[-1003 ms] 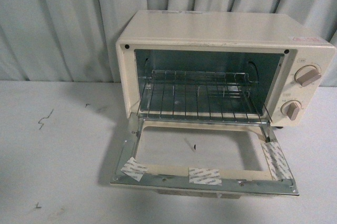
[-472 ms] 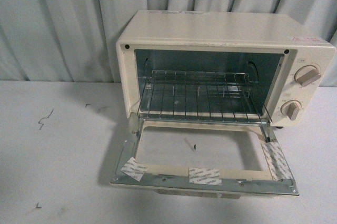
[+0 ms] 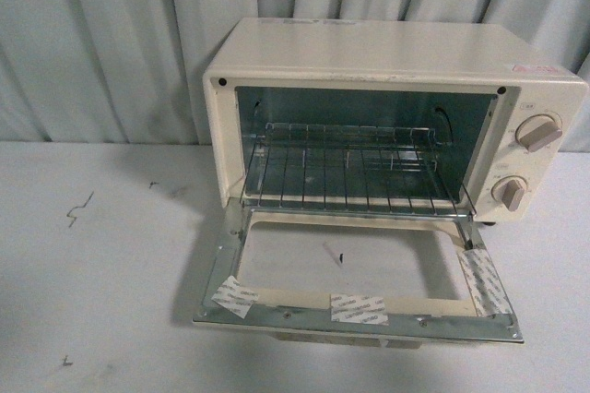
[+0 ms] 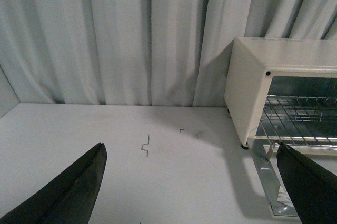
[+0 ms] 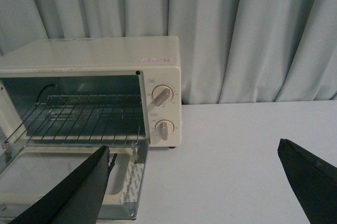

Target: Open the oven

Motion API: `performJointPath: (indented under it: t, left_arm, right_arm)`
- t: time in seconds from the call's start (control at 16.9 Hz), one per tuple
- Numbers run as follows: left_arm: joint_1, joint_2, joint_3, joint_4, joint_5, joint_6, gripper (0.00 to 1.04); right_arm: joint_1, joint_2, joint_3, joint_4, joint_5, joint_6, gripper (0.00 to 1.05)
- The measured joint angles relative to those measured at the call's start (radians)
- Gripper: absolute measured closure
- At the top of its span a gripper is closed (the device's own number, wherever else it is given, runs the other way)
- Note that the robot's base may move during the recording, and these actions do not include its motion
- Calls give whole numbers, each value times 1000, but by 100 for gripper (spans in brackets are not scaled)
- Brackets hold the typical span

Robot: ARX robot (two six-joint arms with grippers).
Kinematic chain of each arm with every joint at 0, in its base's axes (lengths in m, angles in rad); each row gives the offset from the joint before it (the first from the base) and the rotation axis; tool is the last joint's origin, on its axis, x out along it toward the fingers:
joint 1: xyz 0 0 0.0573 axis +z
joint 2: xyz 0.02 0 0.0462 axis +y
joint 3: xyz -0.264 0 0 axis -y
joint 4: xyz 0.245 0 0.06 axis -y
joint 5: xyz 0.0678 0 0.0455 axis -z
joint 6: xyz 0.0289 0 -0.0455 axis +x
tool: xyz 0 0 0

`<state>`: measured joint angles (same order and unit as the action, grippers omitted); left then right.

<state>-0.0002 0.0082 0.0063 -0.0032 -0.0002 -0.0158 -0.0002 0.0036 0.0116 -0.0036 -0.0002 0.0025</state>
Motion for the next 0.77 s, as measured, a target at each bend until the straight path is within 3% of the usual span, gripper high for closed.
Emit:
performJointPath:
  t: [0.77]
  left_arm:
    - [0, 0, 0, 0, 0, 0, 7]
  right_arm:
    - [0, 0, 0, 0, 0, 0, 6]
